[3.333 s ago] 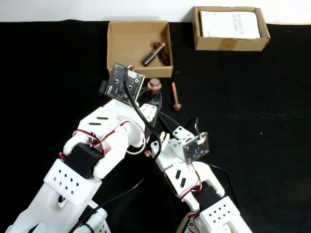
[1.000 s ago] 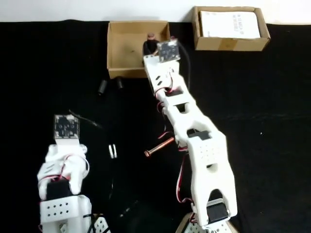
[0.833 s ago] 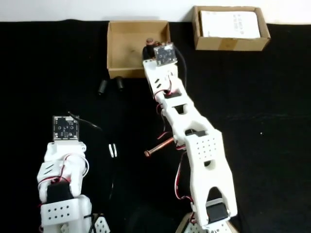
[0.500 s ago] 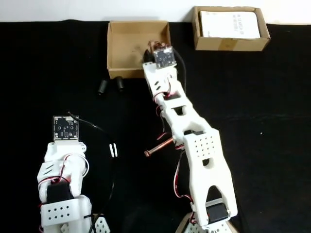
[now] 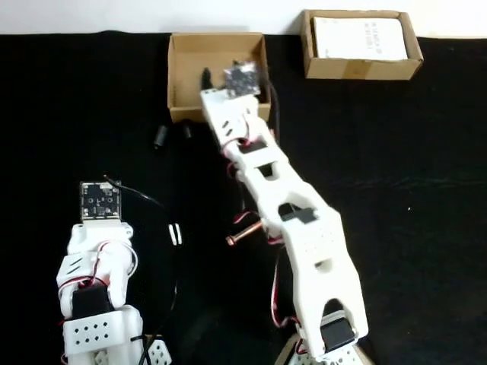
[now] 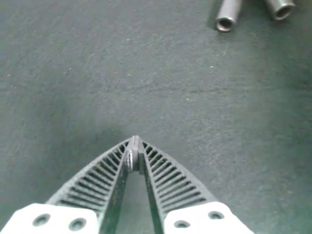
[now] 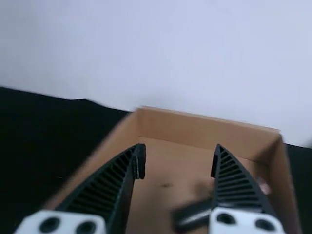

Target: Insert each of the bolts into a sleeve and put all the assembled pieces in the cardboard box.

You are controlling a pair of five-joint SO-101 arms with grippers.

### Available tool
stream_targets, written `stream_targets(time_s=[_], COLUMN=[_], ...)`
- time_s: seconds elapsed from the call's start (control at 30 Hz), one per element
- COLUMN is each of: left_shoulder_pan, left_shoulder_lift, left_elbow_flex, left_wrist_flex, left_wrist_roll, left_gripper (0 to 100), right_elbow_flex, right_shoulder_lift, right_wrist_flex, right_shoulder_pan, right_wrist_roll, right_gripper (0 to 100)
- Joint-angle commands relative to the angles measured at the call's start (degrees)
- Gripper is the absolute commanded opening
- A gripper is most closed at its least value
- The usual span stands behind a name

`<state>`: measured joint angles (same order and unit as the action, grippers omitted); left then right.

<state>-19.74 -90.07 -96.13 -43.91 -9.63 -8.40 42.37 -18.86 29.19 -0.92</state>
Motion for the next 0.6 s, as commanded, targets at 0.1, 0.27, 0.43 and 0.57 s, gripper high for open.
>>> stream_targets(time_s=[0.1,0.27,0.43,0.57], left_shoulder_pan=[-1.1,-1.1,-1.1,-1.1], left_shoulder_lift=[-0.8,-0.9,-0.9,-0.9], left_elbow_flex=[-1.5,-1.5,-1.5,-1.5], left_wrist_flex=[0.1,0.2,0.2,0.2], left_wrist_roll=[-0.3,-0.3,-0.3,-0.3], left_gripper=[1,1,1,1], right_elbow_flex=[16.7,20.7,9.1,-3.1], right_shoulder_lift=[-26.9,-25.9,-13.1,-0.7], right_wrist_flex=[18.2,21.5,22.0,22.8], right_shoulder_pan=[3.4,6.0,5.8,5.6], right_wrist_roll=[-0.3,-2.8,-11.0,-11.2], right_gripper=[20.7,20.6,20.6,20.6])
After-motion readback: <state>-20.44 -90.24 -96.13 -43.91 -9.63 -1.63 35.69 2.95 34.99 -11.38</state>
